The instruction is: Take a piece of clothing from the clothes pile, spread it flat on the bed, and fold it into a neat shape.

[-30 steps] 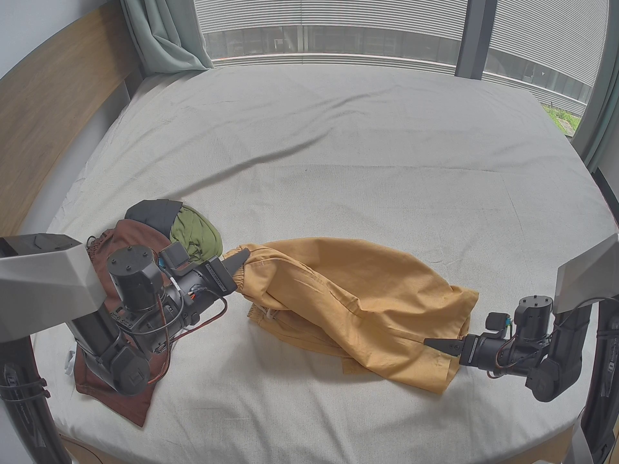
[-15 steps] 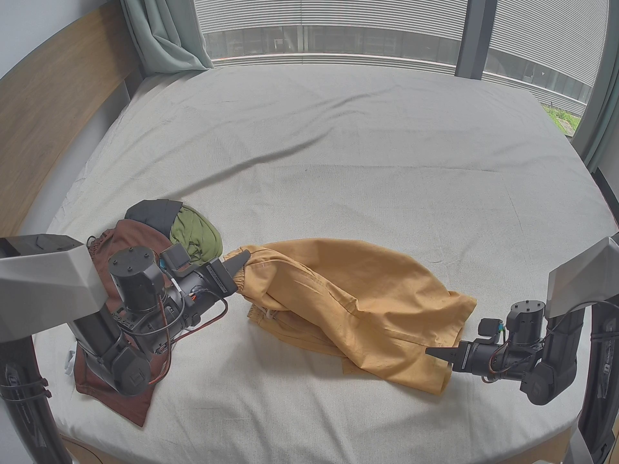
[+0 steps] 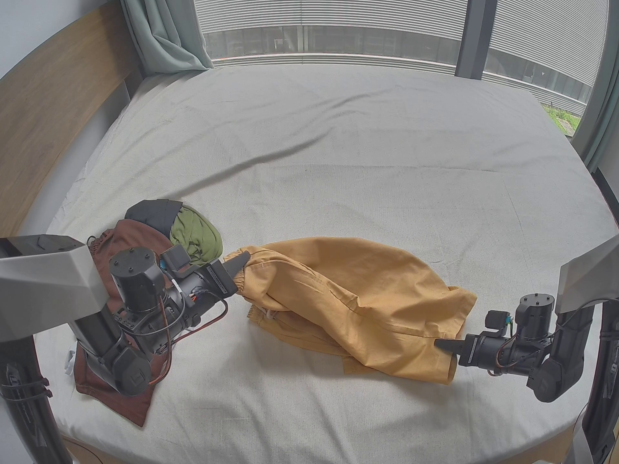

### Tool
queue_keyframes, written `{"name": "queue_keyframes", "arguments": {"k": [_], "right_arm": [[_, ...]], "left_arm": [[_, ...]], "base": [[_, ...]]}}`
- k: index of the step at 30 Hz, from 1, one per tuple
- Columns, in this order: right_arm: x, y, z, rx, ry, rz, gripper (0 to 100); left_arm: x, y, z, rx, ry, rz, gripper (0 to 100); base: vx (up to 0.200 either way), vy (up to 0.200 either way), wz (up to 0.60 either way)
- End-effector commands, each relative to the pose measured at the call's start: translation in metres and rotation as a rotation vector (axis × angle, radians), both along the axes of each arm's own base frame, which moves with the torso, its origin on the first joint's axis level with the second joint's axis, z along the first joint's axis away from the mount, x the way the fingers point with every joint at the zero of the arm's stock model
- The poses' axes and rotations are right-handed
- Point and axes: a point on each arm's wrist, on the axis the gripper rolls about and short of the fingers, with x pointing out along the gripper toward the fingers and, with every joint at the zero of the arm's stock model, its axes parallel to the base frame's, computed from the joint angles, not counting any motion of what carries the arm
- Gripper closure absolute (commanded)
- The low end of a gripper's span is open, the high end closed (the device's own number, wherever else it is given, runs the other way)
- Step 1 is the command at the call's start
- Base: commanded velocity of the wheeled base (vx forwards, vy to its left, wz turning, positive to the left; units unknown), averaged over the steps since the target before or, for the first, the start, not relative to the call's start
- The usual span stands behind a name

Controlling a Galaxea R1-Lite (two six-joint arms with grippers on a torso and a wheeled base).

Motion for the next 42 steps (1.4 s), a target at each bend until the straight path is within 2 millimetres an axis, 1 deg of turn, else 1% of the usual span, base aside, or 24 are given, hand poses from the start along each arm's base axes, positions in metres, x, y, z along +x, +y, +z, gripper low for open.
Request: {"name": "queue_keyframes", "arguments": {"k": [1, 5, 17, 24, 30, 31, 33, 38, 39, 40, 42], "right_arm": [[-0.002, 0.000, 0.001, -0.007, -0.004, 0.005, 0], [0.001, 0.003, 0.002, -0.010, -0.023, 0.017, 0], [-0.003, 0.012, 0.007, -0.006, -0.035, 0.054, 0], [-0.007, 0.017, 0.019, 0.003, -0.073, 0.074, 0], [-0.007, 0.017, 0.015, 0.001, -0.059, 0.075, 0], [-0.007, 0.016, 0.014, 0.000, -0.055, 0.073, 100], [-0.006, 0.016, 0.013, -0.001, -0.052, 0.073, 100], [-0.006, 0.016, 0.001, -0.013, -0.011, 0.072, 100], [-0.006, 0.016, 0.001, -0.013, -0.011, 0.072, 100], [-0.005, 0.015, -0.005, -0.023, 0.000, 0.074, 100], [-0.004, 0.014, -0.006, -0.030, -0.002, 0.073, 100]], "left_arm": [[0.000, -0.001, -0.002, 0.003, 0.004, -0.002, 100], [0.000, 0.000, -0.001, 0.003, 0.003, -0.001, 100], [0.001, -0.001, -0.004, 0.005, 0.010, -0.001, 100], [0.001, -0.001, -0.004, 0.005, 0.010, -0.001, 100], [0.001, -0.001, -0.004, 0.005, 0.010, -0.001, 100], [0.001, -0.001, -0.004, 0.005, 0.009, -0.001, 100], [0.001, -0.001, -0.004, 0.005, 0.010, -0.001, 100], [0.001, -0.001, -0.004, 0.005, 0.010, -0.001, 100], [0.001, -0.001, -0.004, 0.005, 0.010, -0.001, 100], [0.001, 0.000, -0.004, 0.005, 0.009, 0.001, 100], [0.001, 0.000, -0.004, 0.005, 0.010, 0.001, 100]], "base": [[0.000, 0.000, 0.00], [0.000, 0.000, 0.00], [0.000, 0.000, 0.00], [0.000, 0.000, 0.00], [0.000, 0.000, 0.00], [0.000, 0.000, 0.00], [0.000, 0.000, 0.00], [0.000, 0.000, 0.00], [0.000, 0.000, 0.00], [0.000, 0.000, 0.00], [0.000, 0.000, 0.00]]}}
